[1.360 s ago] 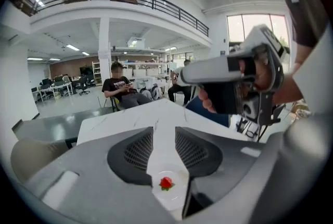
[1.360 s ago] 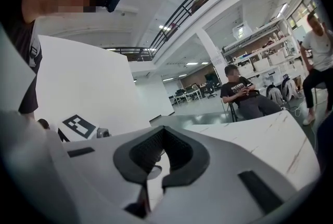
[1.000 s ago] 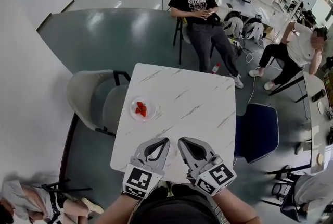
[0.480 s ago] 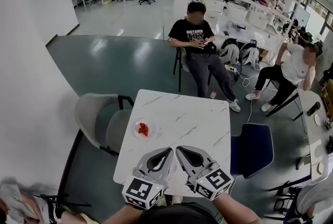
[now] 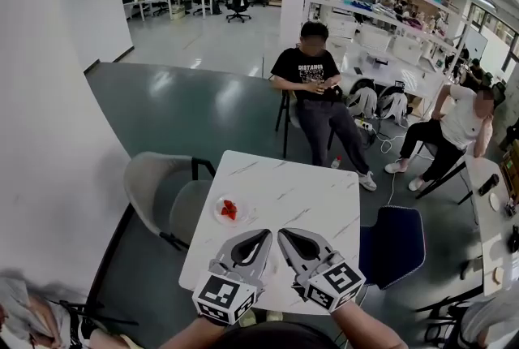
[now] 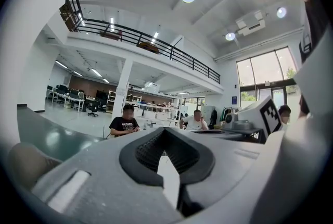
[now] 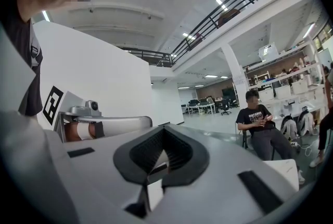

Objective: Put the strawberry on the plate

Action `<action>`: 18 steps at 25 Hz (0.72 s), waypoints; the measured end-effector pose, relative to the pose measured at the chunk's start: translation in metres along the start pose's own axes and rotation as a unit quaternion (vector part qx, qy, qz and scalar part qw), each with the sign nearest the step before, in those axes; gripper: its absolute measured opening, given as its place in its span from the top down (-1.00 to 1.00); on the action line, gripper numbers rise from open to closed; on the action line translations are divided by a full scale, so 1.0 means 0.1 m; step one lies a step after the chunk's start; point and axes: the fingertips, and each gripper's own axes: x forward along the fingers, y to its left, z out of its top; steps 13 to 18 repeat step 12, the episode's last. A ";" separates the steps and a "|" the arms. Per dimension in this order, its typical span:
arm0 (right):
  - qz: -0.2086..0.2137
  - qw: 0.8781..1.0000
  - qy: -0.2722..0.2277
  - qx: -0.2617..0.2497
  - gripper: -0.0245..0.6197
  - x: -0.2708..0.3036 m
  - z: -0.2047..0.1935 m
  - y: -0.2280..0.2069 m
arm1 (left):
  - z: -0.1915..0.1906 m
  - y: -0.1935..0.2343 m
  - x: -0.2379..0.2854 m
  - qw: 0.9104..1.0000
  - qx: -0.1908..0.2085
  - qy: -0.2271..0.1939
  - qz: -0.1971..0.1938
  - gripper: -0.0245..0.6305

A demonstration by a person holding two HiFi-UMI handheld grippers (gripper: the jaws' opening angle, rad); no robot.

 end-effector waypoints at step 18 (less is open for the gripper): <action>-0.008 1.000 0.003 -0.009 0.92 0.00 -0.04 -0.01 | -0.03 0.00 0.00 1.000 0.002 -0.003 0.002 0.89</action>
